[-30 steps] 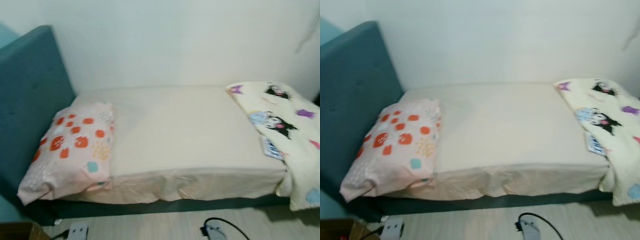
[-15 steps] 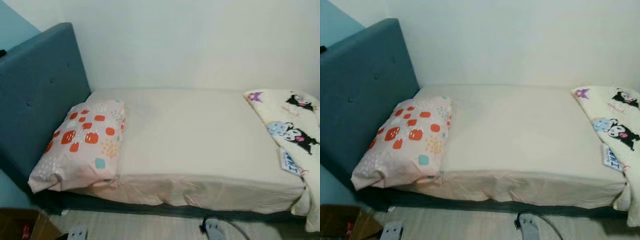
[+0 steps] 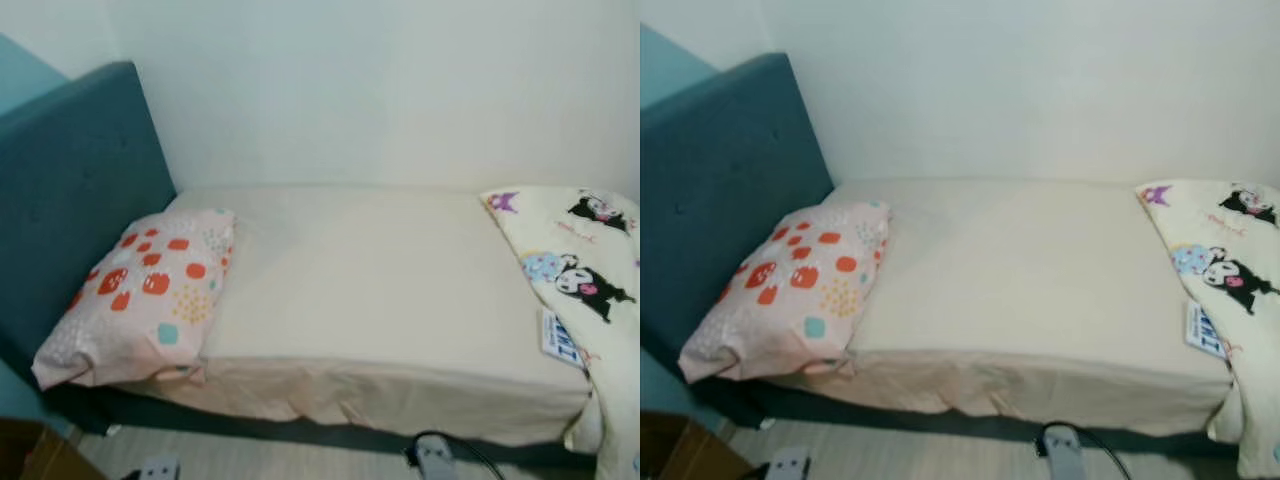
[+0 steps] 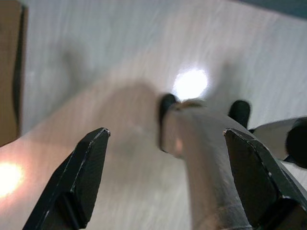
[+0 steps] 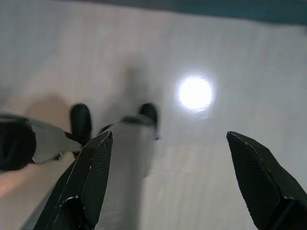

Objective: Clean up the room

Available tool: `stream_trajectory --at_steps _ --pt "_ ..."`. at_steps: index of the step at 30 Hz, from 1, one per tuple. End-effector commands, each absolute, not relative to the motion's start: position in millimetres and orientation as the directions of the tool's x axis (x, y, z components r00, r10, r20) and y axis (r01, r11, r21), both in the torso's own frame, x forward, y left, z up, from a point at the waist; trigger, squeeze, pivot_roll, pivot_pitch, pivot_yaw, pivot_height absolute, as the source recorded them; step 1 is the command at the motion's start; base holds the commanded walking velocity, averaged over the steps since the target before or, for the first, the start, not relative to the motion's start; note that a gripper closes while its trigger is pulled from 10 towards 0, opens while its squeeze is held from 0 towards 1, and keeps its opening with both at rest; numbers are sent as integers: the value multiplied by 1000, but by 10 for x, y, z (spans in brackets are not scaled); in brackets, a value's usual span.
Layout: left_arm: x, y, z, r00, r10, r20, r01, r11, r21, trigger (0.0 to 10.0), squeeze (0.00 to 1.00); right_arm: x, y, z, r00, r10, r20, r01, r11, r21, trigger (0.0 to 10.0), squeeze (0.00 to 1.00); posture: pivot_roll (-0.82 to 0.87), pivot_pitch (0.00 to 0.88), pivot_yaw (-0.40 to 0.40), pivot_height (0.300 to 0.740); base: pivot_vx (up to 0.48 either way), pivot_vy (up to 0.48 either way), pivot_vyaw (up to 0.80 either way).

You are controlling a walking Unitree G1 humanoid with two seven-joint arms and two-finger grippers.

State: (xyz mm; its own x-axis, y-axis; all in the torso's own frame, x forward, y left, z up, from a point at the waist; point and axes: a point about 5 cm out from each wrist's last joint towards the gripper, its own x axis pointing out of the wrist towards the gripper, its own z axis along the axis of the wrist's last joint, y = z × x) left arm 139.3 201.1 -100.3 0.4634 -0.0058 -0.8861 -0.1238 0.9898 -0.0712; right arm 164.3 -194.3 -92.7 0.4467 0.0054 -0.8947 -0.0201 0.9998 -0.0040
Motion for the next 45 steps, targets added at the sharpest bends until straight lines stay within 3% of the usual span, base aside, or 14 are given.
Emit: stream_trajectory --at_steps 1,41,45 --pt "1403 2056 -992 465 3 -885 -111 992 -55 10000 0 1703 -1907 -906 475 3 -880 12 1000 9 10000 0 -19 0 8 740 0 -458 0" --pt "1369 1997 -1012 458 -19 -889 -86 994 -66 10000 0 1751 -1972 -875 498 -27 -867 41 999 -8 10000 0 -17 0 -5 740 0 -475 0" --pt "1384 1997 -1007 465 -11 -885 -102 993 -67 10000 0 1739 -1977 -880 494 -26 -869 35 999 -11 10000 0 -17 0 -10 740 0 -93 0"
